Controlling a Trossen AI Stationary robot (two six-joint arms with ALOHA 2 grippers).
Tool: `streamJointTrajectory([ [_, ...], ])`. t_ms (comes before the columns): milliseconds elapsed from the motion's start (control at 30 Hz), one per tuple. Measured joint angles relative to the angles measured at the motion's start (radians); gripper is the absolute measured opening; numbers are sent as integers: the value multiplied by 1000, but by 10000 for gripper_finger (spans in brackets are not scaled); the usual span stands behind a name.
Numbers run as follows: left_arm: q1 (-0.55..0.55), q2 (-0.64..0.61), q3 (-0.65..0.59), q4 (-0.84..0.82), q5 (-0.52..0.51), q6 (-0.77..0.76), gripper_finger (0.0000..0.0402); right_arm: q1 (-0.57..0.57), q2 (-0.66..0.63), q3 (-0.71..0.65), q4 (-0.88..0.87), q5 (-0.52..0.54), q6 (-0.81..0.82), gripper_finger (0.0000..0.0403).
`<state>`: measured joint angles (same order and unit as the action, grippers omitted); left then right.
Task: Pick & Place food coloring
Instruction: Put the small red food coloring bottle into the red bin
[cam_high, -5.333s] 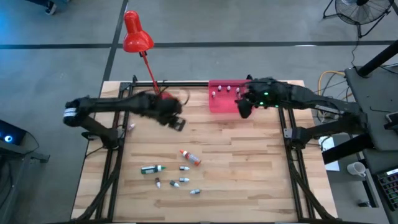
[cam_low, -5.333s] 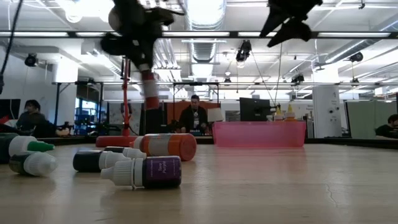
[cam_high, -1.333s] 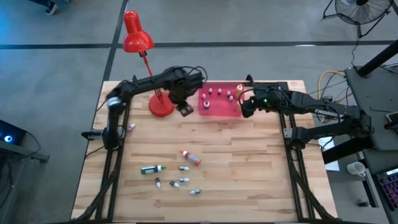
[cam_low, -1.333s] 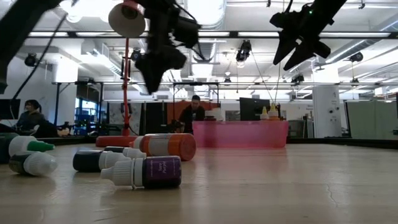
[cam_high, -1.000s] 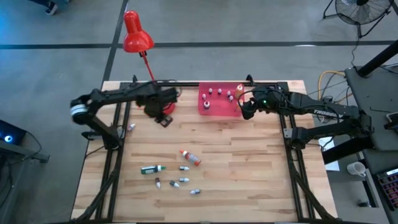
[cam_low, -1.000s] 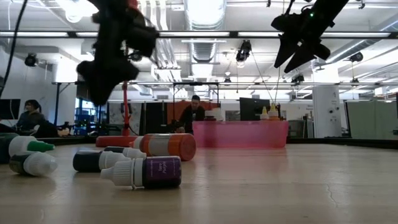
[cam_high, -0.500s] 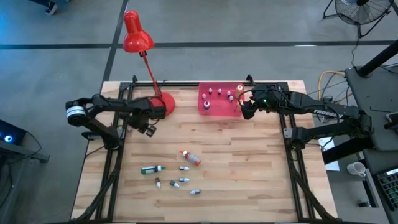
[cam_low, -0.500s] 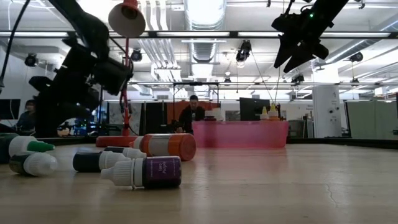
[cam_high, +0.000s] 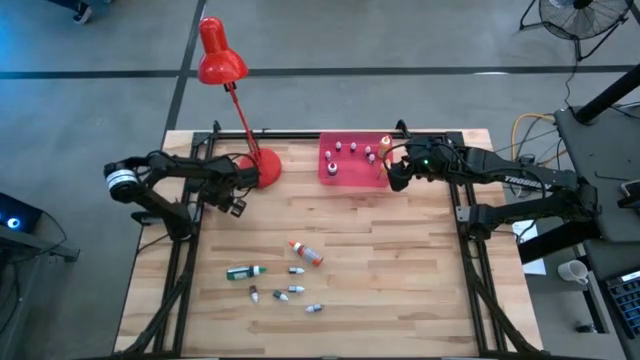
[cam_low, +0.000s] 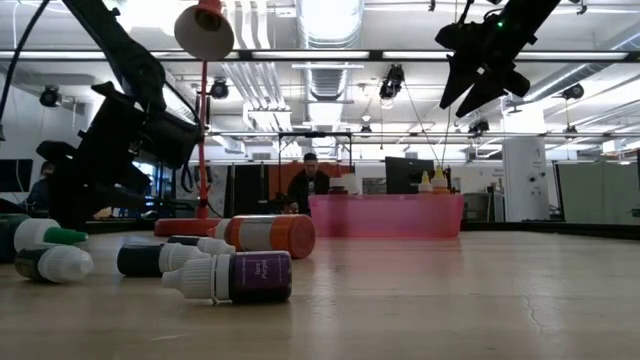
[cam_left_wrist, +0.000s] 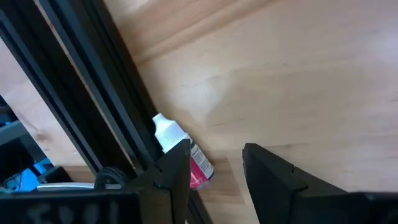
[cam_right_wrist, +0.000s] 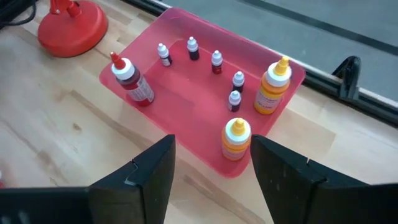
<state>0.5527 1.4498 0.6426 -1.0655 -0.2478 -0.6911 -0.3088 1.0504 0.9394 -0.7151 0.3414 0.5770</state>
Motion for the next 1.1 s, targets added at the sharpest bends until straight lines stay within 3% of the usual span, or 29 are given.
streamJointTrajectory([
  [367,23,-1,52,-40,-16,48,119,0,1,0,0,-2,19,201],
  [1100,43,-4,-31,-39,16,-9,120,-26,1,-2,15,0,7,201],
])
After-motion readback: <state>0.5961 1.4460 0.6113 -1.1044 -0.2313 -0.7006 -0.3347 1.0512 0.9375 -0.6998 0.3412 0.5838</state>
